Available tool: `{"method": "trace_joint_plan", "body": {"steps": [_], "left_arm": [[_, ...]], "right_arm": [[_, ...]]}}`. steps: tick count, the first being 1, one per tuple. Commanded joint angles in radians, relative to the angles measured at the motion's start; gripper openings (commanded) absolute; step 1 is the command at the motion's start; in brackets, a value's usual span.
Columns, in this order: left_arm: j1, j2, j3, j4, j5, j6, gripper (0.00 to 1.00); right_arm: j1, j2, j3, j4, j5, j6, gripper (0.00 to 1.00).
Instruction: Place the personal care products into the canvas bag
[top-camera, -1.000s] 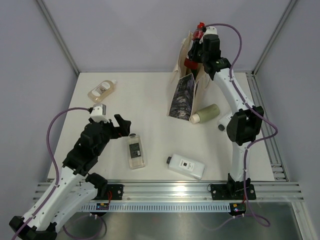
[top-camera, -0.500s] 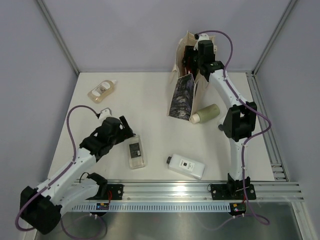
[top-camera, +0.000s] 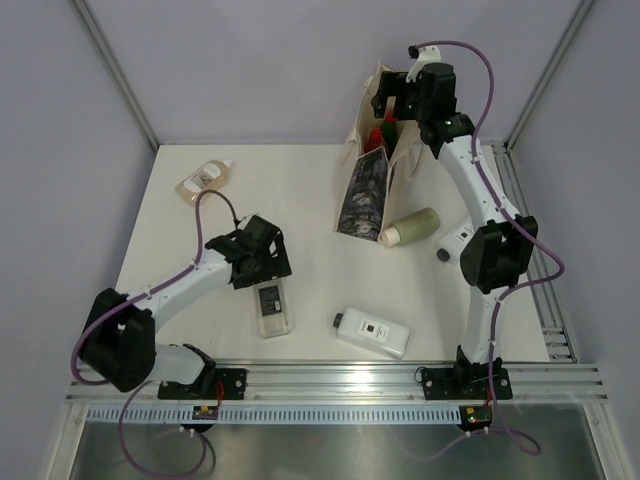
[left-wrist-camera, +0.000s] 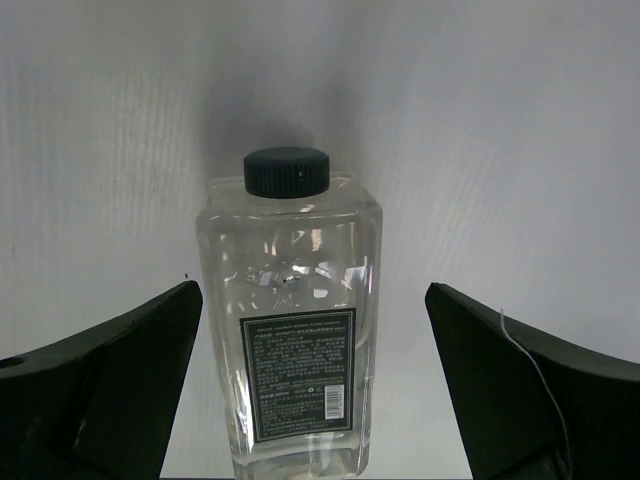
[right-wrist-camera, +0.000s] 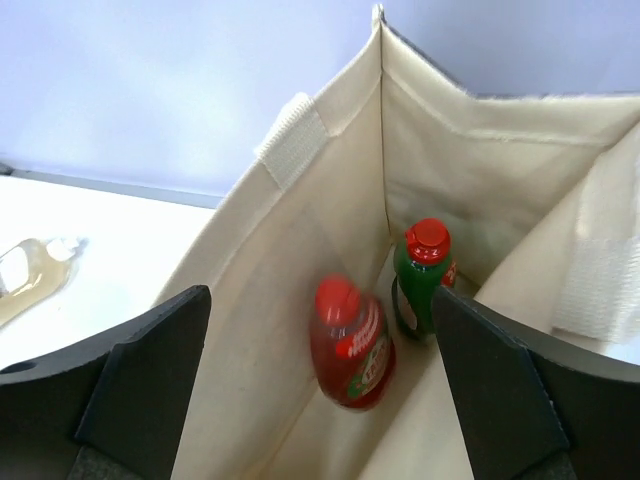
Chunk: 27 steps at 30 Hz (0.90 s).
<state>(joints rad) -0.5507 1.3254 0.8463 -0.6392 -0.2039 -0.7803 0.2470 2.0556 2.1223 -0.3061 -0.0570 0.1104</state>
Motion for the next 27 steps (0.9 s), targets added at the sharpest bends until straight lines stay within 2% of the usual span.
{"method": "trace_joint_plan", "body": {"steps": [1,2,4,7,8,12,13,14,16,17,20,21,23,24,27], "left_arm": [[-0.066,0.11,0.085,-0.078,-0.021,0.018,0.99],[-0.08,0.132,0.092,-0.085,-0.031,0.018,0.99],[-0.122,0.167,0.108,-0.097,-0.064,0.012,0.98],[-0.164,0.245,0.141,-0.14,-0.123,-0.013,0.96],[-0.172,0.27,0.152,-0.155,-0.143,-0.023,0.95],[-0.201,0.356,0.177,-0.177,-0.207,-0.028,0.93],[-0.203,0.354,0.169,-0.142,-0.203,-0.022,0.88],[-0.203,0.353,0.166,-0.126,-0.203,-0.013,0.69],[-0.203,0.322,0.162,-0.082,-0.186,0.006,0.47],[-0.203,0.304,0.158,-0.062,-0.175,0.018,0.33],[-0.184,0.19,0.116,0.057,-0.079,0.123,0.12],[-0.169,0.154,0.094,0.102,0.036,0.153,0.03],[-0.095,0.034,0.001,0.27,0.173,0.191,0.0],[-0.034,-0.007,-0.034,0.389,0.308,0.191,0.0],[0.079,-0.127,-0.125,0.545,0.479,0.171,0.0]], "right_arm": [[-0.049,-0.153,-0.019,-0.023,-0.174,-0.075,1.0],[-0.049,-0.153,-0.025,-0.033,-0.175,-0.087,1.0],[-0.077,-0.201,-0.057,-0.051,-0.292,-0.104,1.0],[-0.103,-0.262,-0.091,-0.109,-0.456,-0.21,1.0],[-0.109,-0.29,-0.097,-0.157,-0.56,-0.265,0.99],[-0.123,-0.373,-0.177,-0.266,-0.739,-0.386,0.99],[-0.124,-0.399,-0.211,-0.266,-0.757,-0.4,0.99],[-0.123,-0.447,-0.241,-0.266,-0.791,-0.425,0.99],[-0.123,-0.489,-0.317,-0.274,-0.817,-0.437,0.99],[-0.124,-0.508,-0.334,-0.309,-0.837,-0.466,0.99],[-0.123,-0.574,-0.392,-0.422,-1.014,-0.54,0.99],[-0.124,-0.586,-0.422,-0.451,-1.05,-0.555,0.99],[-0.118,-0.618,-0.459,-0.511,-1.11,-0.59,1.0],[-0.112,-0.63,-0.501,-0.522,-1.113,-0.592,0.99],[-0.05,-0.666,-0.585,-0.556,-1.061,-0.597,1.0]]}}
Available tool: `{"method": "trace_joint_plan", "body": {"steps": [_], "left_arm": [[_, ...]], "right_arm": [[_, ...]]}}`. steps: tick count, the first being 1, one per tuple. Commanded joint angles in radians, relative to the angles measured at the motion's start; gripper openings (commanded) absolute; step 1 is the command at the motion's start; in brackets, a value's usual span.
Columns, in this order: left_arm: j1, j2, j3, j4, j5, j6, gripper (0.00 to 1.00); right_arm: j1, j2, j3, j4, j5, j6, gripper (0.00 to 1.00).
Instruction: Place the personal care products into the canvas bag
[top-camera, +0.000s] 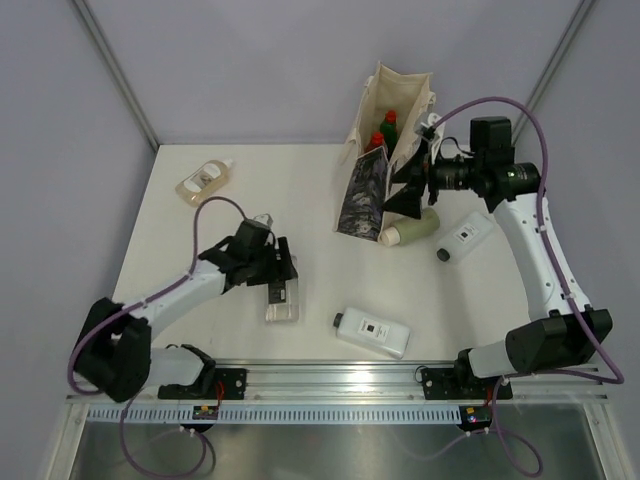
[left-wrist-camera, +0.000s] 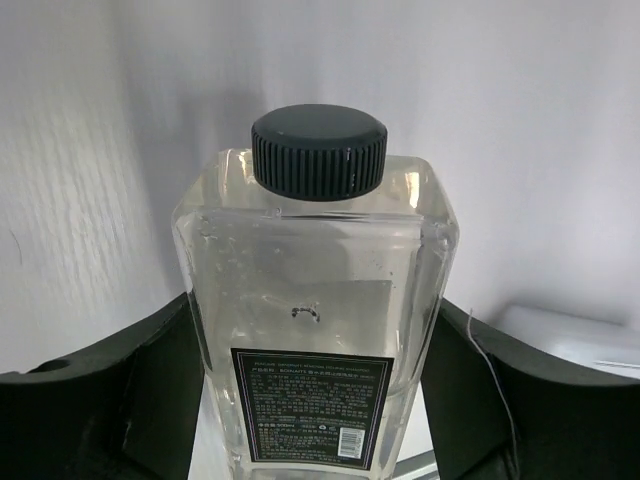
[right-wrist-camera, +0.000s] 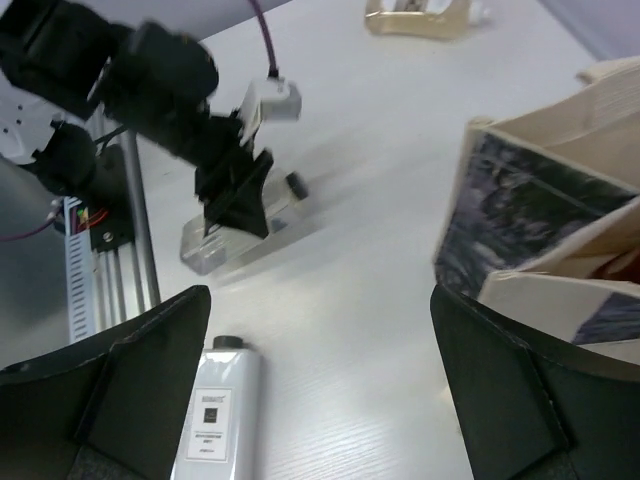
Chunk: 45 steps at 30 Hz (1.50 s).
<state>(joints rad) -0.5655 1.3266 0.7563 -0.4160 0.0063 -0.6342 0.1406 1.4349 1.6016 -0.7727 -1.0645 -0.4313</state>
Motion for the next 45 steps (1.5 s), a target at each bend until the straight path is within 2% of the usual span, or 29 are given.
{"method": "trace_joint_plan", "body": {"steps": [1,4,5,8,10,13,19,30,32,33,36,37,38,39,40,41,42,43,44,45], "left_arm": [[0.119,-0.145,-0.041,0.335,0.294,0.016,0.0],[0.203,-0.168,-0.034,0.397,0.398,-0.044,0.0],[0.219,-0.168,-0.031,0.411,0.42,-0.098,0.0],[0.251,-0.155,-0.009,0.5,0.451,-0.198,0.0],[0.266,-0.127,0.005,0.571,0.481,-0.27,0.0],[0.273,-0.089,0.017,0.675,0.521,-0.356,0.0],[0.274,-0.049,0.055,0.775,0.58,-0.492,0.0],[0.274,-0.061,0.061,0.835,0.6,-0.571,0.0],[0.274,-0.06,0.058,0.85,0.601,-0.581,0.0],[0.274,-0.06,0.054,0.856,0.603,-0.585,0.0],[0.274,-0.06,0.049,0.868,0.6,-0.593,0.0],[0.276,-0.06,0.046,0.881,0.604,-0.595,0.03],[0.276,-0.06,0.044,0.888,0.606,-0.599,0.08],[0.277,-0.061,0.038,0.895,0.607,-0.604,0.2],[0.279,-0.064,0.035,0.895,0.607,-0.601,0.24],[0.28,-0.067,0.032,0.896,0.607,-0.598,0.3],[0.282,-0.078,0.028,0.896,0.606,-0.595,0.37],[0.285,-0.084,0.017,0.892,0.6,-0.593,0.49],[0.288,-0.092,0.012,0.892,0.598,-0.588,0.54],[0.289,-0.107,0.006,0.892,0.595,-0.578,0.66]], "right_arm": [[0.082,-0.053,-0.087,-0.094,-0.033,-0.044,0.99],[0.229,-0.093,-0.211,-0.002,0.16,0.082,1.0],[0.269,-0.111,-0.282,0.101,0.286,0.148,0.99],[0.379,-0.122,-0.385,0.32,0.47,0.383,1.0],[0.459,-0.091,-0.404,0.418,0.646,0.506,0.99],[0.542,-0.016,-0.382,0.463,0.785,0.552,1.0],[0.596,0.136,-0.25,0.466,0.798,0.634,1.0],[0.623,0.283,-0.14,0.432,0.81,0.718,1.0],[0.623,0.295,-0.124,0.431,0.808,0.733,0.96],[0.623,0.298,-0.12,0.423,0.811,0.749,0.93],[0.623,0.308,-0.114,0.427,0.77,0.752,0.76],[0.623,0.308,-0.118,0.431,0.759,0.752,0.6],[0.623,0.306,-0.115,0.428,0.75,0.746,0.53],[0.623,0.306,-0.112,0.418,0.738,0.746,0.46],[0.623,0.305,-0.112,0.418,0.732,0.744,0.39],[0.622,0.303,-0.111,0.414,0.73,0.741,0.22],[0.622,0.297,-0.111,0.414,0.716,0.743,0.17],[0.622,0.294,-0.109,0.412,0.71,0.741,0.12],[0.62,0.291,-0.111,0.412,0.698,0.73,0.06],[0.622,0.286,-0.109,0.412,0.674,0.723,0.0]]}}
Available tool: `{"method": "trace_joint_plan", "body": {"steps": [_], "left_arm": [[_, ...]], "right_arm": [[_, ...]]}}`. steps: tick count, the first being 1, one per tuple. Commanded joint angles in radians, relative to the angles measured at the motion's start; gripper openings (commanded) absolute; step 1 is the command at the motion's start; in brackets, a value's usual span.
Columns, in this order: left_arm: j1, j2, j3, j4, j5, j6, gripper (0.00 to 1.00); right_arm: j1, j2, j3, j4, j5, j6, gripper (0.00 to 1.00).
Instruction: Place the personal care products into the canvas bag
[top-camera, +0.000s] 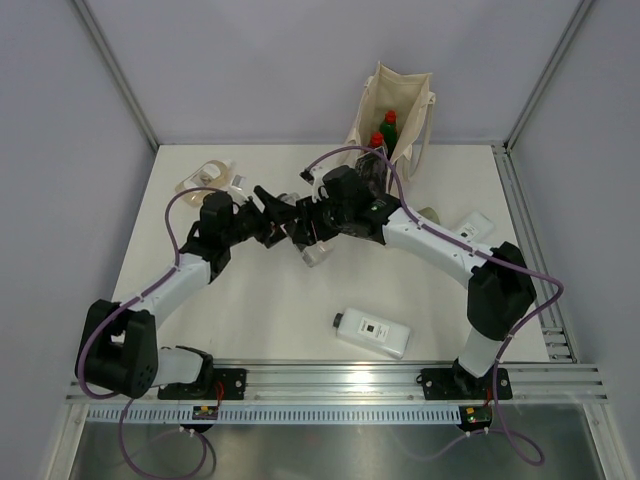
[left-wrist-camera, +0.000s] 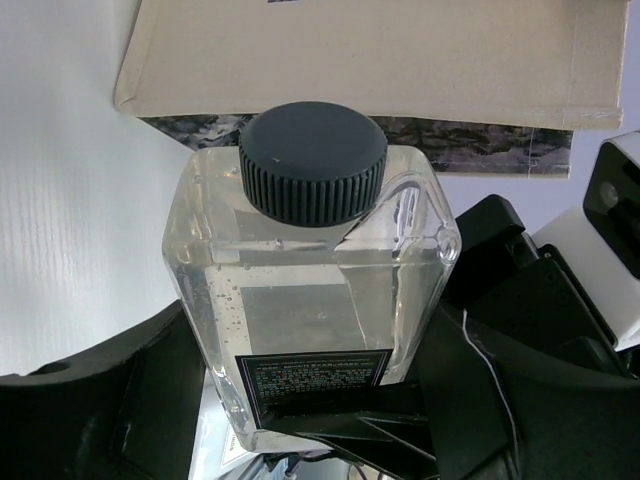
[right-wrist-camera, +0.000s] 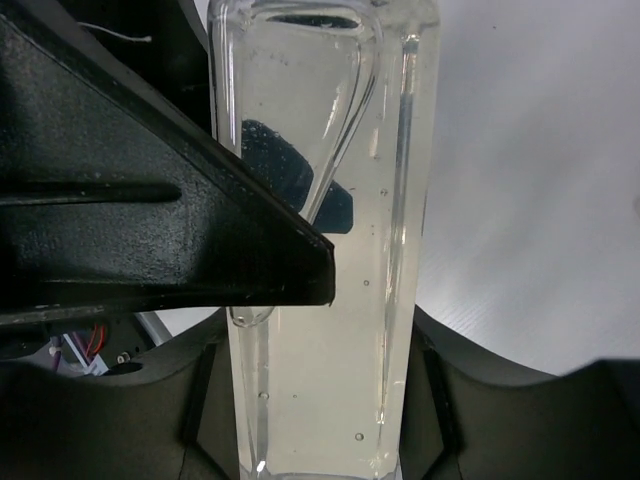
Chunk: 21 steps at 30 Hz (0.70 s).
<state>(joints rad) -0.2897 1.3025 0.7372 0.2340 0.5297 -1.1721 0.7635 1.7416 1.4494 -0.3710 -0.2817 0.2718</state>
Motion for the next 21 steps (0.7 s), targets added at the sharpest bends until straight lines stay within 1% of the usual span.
{"method": "trace_joint_plan", "body": {"steps": [1,2,3,5,6,8,9,10,11,12,13,15,20,21], "left_arm": [[0.023,-0.092,0.021,0.232,0.067,-0.034,0.77],[0.029,-0.101,0.021,0.222,0.069,-0.021,0.97],[0.035,-0.112,0.021,0.209,0.069,0.014,0.99],[0.056,-0.153,0.034,0.141,0.044,0.058,0.99],[0.066,-0.169,0.044,0.064,0.036,0.124,0.99],[0.086,-0.213,0.088,-0.037,-0.016,0.204,0.99],[0.09,-0.229,0.103,-0.079,-0.031,0.277,0.99],[0.102,-0.242,0.117,-0.16,-0.066,0.313,0.99],[0.109,-0.267,0.146,-0.203,-0.092,0.348,0.99],[0.115,-0.278,0.159,-0.282,-0.115,0.408,0.99],[0.129,-0.287,0.171,-0.315,-0.152,0.437,0.99],[0.15,-0.316,0.191,-0.384,-0.178,0.507,0.99],[0.185,-0.365,0.2,-0.473,-0.253,0.614,0.99],[0.196,-0.379,0.199,-0.495,-0.263,0.635,0.99]], "right_arm": [[-0.007,-0.02,0.049,0.004,-0.129,0.011,0.0],[-0.013,-0.021,0.055,-0.003,-0.155,-0.021,0.0],[-0.021,-0.021,0.069,-0.018,-0.212,-0.035,0.0],[-0.049,-0.019,0.083,-0.029,-0.289,-0.11,0.0],[-0.059,-0.016,0.11,-0.061,-0.366,-0.134,0.0],[-0.101,-0.016,0.135,-0.084,-0.431,-0.173,0.0],[-0.115,-0.017,0.164,-0.091,-0.503,-0.192,0.0],[-0.127,-0.019,0.18,-0.095,-0.52,-0.2,0.0],[-0.154,-0.02,0.199,-0.115,-0.53,-0.215,0.0],[-0.165,-0.024,0.245,-0.124,-0.559,-0.227,0.0],[-0.179,-0.024,0.268,-0.137,-0.574,-0.236,0.0],[-0.216,-0.027,0.346,-0.157,-0.599,-0.247,0.0],[-0.302,-0.016,0.511,-0.172,-0.625,-0.218,0.0],[-0.318,-0.005,0.567,-0.171,-0.623,-0.207,0.0]]}}
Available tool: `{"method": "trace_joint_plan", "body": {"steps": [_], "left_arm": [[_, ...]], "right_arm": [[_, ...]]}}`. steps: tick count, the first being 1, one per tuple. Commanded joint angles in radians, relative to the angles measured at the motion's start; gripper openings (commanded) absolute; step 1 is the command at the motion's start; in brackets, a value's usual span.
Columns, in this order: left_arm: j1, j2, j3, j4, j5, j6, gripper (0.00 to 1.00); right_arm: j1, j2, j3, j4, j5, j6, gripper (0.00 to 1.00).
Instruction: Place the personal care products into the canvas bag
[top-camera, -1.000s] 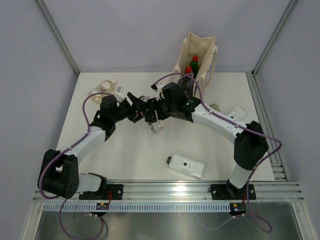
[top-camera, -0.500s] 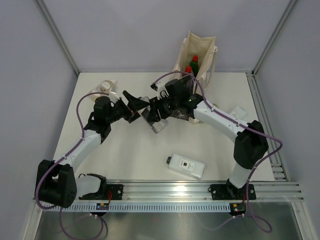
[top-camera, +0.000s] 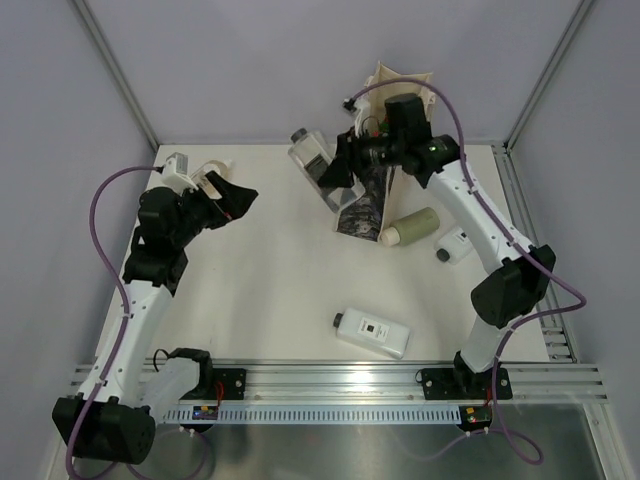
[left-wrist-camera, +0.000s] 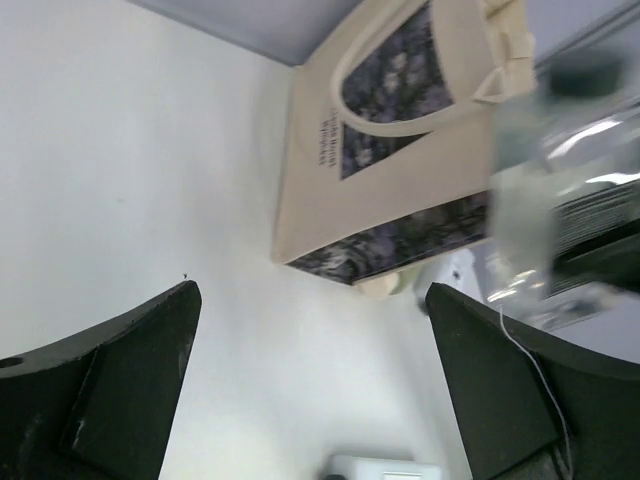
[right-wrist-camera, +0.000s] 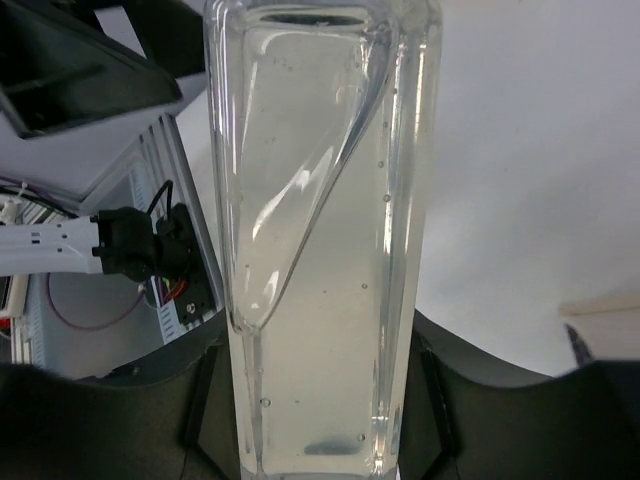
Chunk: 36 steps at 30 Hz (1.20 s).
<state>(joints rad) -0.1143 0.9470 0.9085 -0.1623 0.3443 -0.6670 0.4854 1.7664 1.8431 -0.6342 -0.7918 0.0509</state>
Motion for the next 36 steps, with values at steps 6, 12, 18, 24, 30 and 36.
{"method": "trace_joint_plan", "body": {"steps": [6,12,18,24,30,36], "left_arm": [[0.059,-0.048,0.02,-0.166,-0.133,0.176,0.99],[0.096,-0.048,0.01,-0.171,-0.131,0.187,0.99],[0.111,-0.03,0.009,-0.181,-0.186,0.201,0.99],[0.113,0.034,0.026,-0.14,-0.268,0.312,0.99],[0.113,0.14,0.035,-0.076,-0.286,0.506,0.99],[0.135,0.263,0.006,0.067,-0.397,0.609,0.99]], "right_arm": [[-0.178,0.014,0.353,0.16,0.104,0.138,0.0],[-0.245,0.093,0.417,0.246,0.527,0.205,0.0],[-0.254,0.206,0.429,0.318,0.729,0.268,0.0],[-0.255,0.301,0.441,0.326,0.588,0.365,0.01],[-0.255,0.315,0.37,0.34,0.493,0.405,0.37],[-0.255,0.315,0.354,0.334,0.398,0.342,0.79]]}}
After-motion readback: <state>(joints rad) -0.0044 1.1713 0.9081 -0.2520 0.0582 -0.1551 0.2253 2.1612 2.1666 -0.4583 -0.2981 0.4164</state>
